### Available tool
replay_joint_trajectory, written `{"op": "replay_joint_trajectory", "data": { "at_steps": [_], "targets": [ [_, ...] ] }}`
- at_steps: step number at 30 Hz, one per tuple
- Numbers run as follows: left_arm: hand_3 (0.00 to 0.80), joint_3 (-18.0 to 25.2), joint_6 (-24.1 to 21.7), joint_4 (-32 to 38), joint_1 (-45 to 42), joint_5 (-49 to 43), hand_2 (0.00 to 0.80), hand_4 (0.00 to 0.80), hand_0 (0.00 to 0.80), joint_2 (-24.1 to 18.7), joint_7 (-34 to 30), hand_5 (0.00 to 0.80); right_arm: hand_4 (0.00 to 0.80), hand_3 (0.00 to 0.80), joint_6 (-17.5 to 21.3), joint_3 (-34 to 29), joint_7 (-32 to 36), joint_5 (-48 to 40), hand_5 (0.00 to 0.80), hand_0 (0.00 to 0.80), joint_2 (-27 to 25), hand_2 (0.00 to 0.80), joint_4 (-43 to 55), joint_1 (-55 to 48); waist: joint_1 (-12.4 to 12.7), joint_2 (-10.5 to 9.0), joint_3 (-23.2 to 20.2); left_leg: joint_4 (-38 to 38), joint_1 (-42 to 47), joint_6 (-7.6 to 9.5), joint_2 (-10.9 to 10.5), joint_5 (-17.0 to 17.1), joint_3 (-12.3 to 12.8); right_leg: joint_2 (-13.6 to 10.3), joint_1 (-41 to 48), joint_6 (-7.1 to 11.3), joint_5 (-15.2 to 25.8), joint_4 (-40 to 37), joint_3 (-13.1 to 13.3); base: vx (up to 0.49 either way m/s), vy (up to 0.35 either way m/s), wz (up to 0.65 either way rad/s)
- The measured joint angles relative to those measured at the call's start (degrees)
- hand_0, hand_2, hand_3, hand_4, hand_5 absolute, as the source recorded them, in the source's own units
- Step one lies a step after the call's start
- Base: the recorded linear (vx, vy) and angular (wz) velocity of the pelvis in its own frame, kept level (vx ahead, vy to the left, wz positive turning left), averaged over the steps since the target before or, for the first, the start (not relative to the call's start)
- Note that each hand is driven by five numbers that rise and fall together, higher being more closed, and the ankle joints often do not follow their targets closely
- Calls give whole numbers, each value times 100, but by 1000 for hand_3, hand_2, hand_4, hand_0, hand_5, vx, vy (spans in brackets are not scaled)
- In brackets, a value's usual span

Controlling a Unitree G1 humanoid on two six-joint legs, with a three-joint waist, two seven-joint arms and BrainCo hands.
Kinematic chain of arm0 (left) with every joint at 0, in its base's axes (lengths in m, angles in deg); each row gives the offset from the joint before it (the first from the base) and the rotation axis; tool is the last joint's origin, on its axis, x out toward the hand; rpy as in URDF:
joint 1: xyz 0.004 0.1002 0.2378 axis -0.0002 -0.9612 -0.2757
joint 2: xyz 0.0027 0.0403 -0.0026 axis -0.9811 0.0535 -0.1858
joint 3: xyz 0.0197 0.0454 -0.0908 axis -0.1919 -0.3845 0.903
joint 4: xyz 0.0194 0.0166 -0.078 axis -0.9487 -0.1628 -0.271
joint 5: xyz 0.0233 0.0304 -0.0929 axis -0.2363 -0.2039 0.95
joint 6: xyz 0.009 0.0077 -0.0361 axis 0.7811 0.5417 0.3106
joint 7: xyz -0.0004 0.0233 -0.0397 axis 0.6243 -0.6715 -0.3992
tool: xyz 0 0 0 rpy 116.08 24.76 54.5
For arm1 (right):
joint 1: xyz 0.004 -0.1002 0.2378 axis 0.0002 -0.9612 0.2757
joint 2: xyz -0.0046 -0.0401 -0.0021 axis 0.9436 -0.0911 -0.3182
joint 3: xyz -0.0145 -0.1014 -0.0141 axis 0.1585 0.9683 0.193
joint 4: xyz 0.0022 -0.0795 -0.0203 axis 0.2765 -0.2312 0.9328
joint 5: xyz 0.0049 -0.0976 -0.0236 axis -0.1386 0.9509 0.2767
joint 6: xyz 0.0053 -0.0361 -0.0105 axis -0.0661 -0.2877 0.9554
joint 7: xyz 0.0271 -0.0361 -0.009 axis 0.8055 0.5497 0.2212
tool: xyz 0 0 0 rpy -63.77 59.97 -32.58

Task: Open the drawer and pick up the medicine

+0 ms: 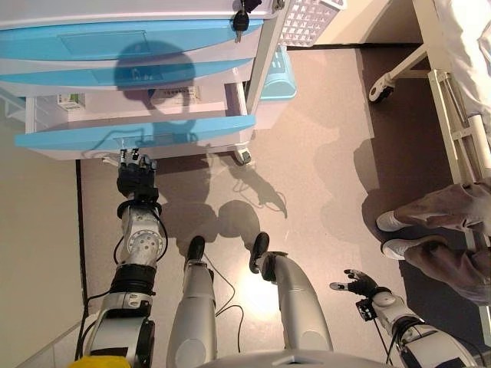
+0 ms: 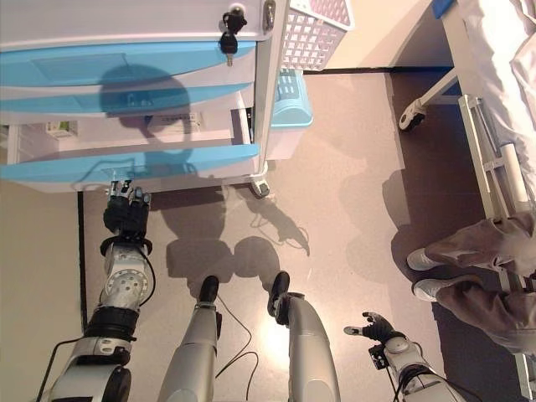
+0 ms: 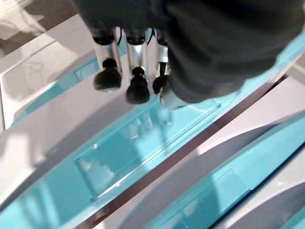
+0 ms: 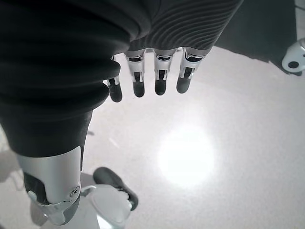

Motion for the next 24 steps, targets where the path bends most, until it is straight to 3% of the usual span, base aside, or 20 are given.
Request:
{"op": "replay_joint_trajectory", "data": {
  "at_steps": [14,24],
  "targets": [
    [800,-22,116,396,-510,-5,800,800,800,189,-129,800,0,0,-1,-15,-46,38,0,0,-1,0,-18,3,161,83,62,58,-2,0,-23,0,-213,-68,67,-92,-200,240,-209,-11,-14,11],
    [800,-250,280,627,-748,-46,800,800,800,191,-228,800,0,0,-9,-13,-95,44,0,0,-3,0,-57,33,386,170,136,46,-6,-24,-36,16,-567,-108,174,-167,-399,362,-510,-7,-23,16]
  ]
}}
